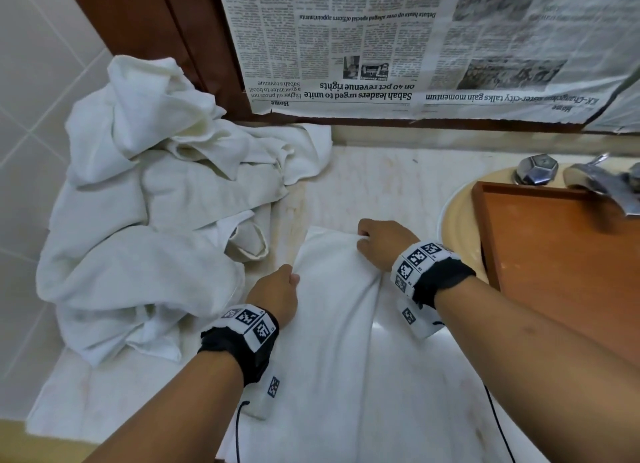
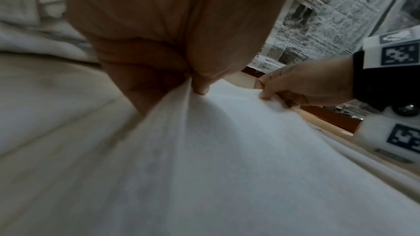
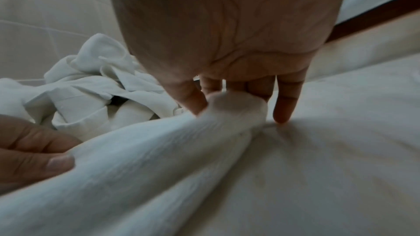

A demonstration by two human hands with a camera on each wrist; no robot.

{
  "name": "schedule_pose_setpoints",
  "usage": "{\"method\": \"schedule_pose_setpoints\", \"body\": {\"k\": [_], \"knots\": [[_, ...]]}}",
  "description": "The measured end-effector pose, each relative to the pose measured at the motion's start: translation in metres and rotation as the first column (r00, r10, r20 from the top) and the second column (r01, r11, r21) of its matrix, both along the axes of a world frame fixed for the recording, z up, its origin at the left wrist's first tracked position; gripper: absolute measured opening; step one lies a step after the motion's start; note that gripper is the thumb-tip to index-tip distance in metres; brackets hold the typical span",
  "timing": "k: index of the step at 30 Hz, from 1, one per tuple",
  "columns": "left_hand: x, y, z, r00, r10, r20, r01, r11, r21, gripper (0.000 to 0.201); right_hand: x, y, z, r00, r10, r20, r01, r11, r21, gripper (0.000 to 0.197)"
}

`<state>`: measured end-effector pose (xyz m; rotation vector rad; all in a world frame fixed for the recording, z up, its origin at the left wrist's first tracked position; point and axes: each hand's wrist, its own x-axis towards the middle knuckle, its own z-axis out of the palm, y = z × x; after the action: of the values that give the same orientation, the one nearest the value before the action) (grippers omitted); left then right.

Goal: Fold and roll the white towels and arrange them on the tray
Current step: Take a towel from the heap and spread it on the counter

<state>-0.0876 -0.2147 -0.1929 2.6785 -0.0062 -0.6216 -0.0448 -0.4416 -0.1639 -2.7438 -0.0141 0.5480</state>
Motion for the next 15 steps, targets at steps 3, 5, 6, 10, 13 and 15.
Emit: {"method": "schedule_pose_setpoints", "body": {"k": [3,5,6,10,13,15], "knots": [[-0.002,-0.005,0.0,0.999,-0.038,0.02,0.038,0.999,0.024,0.009,-0.002,0.004,0.003,1.0,0.004,-0.018,-0.004,0.999,-0.051,0.009],[-0.004,-0.006,0.0,0.997,-0.063,0.035,0.062,0.997,0.041,0.005,0.0,0.013,0.003,0.999,0.037,-0.031,-0.039,0.995,-0.096,0.02],[-0.005,-0.006,0.0,0.997,-0.073,0.037,0.071,0.997,0.043,0.005,0.003,0.019,0.004,0.999,0.021,-0.039,-0.024,0.997,-0.071,0.026],[-0.002,-0.004,-0.002,0.995,-0.093,0.018,0.092,0.995,0.039,0.006,0.019,0.035,0.008,0.992,-0.082,-0.093,0.103,0.961,0.258,0.011],[-0.002,-0.003,-0.001,0.995,-0.101,0.011,0.1,0.994,0.046,0.006,0.021,0.04,0.008,0.996,-0.091,0.008,0.079,0.9,0.428,0.017],[-0.002,-0.003,0.0,0.995,-0.1,0.004,0.1,0.994,0.038,0.005,0.02,0.041,0.004,0.991,-0.113,0.067,0.071,0.89,0.451,0.029]]}}
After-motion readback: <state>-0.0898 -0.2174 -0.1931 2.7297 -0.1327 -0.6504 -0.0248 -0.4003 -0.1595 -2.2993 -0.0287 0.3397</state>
